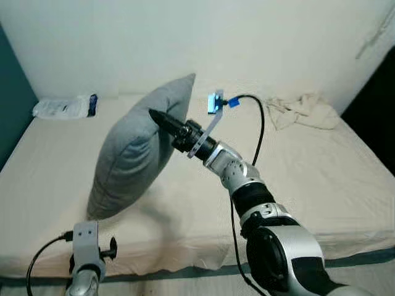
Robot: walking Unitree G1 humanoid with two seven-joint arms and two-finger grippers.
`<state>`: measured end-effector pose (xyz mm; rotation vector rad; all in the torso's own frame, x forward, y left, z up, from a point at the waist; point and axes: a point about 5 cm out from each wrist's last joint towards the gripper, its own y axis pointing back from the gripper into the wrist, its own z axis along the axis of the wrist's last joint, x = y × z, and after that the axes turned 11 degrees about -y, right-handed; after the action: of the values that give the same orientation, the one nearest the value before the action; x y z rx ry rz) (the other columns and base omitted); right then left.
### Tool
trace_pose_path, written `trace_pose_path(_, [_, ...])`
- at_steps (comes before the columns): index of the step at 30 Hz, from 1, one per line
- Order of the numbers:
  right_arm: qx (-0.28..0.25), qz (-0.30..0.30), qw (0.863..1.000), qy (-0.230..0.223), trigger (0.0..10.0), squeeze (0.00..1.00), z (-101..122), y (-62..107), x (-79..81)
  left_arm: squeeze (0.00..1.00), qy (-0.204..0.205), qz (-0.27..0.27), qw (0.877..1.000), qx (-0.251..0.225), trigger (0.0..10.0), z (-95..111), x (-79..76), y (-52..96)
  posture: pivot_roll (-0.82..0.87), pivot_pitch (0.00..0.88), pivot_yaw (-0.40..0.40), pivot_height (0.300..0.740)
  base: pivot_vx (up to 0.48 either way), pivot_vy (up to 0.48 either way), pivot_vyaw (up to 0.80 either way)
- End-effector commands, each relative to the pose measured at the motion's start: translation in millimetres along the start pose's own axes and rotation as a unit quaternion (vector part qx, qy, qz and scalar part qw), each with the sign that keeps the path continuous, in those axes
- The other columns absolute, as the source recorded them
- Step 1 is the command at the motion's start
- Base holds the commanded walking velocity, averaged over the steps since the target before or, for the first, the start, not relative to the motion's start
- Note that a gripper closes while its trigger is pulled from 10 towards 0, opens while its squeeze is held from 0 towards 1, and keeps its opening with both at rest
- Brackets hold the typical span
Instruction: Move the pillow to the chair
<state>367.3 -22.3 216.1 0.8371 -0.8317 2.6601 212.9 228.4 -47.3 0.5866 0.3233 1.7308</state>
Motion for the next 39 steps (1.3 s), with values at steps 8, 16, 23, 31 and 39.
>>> trace_pose_path(8, [0.088,-0.069,0.993,0.027,0.0,0.00,-38,7.8,-13.4,0.00,-0.015,0.007,0.994,0.111,10.0,-48,1.6,21.3,0.08,0.025,-0.102,0.740,0.000,0.000,0.00])
trace_pose_path(16, [0.134,-0.105,0.985,0.023,10.0,0.00,-68,14.5,-19.4,0.00,-0.032,0.003,0.985,0.169,10.0,-73,2.9,35.8,0.08,0.019,-0.099,0.740,0.000,0.000,0.00])
trace_pose_path(23, [0.209,-0.174,0.960,0.062,10.0,0.00,-98,33.8,-33.1,0.00,-0.048,-0.004,0.976,0.212,10.0,-91,2.3,49.0,0.09,0.007,-0.102,0.740,0.000,0.000,0.00])
trace_pose_path(31, [0.321,-0.142,0.936,0.025,10.0,0.00,-155,66.5,-29.9,0.00,-0.049,-0.009,0.966,0.252,10.0,-110,-1.6,65.0,0.10,0.011,-0.107,0.740,0.000,0.000,0.00])
trace_pose_path(39, [0.356,-0.193,0.914,0.000,10.0,0.00,-186,94.6,-32.7,0.00,-0.058,-0.021,0.960,0.274,10.0,-120,-6.4,74.8,0.10,0.000,-0.105,0.740,0.000,0.000,0.00])
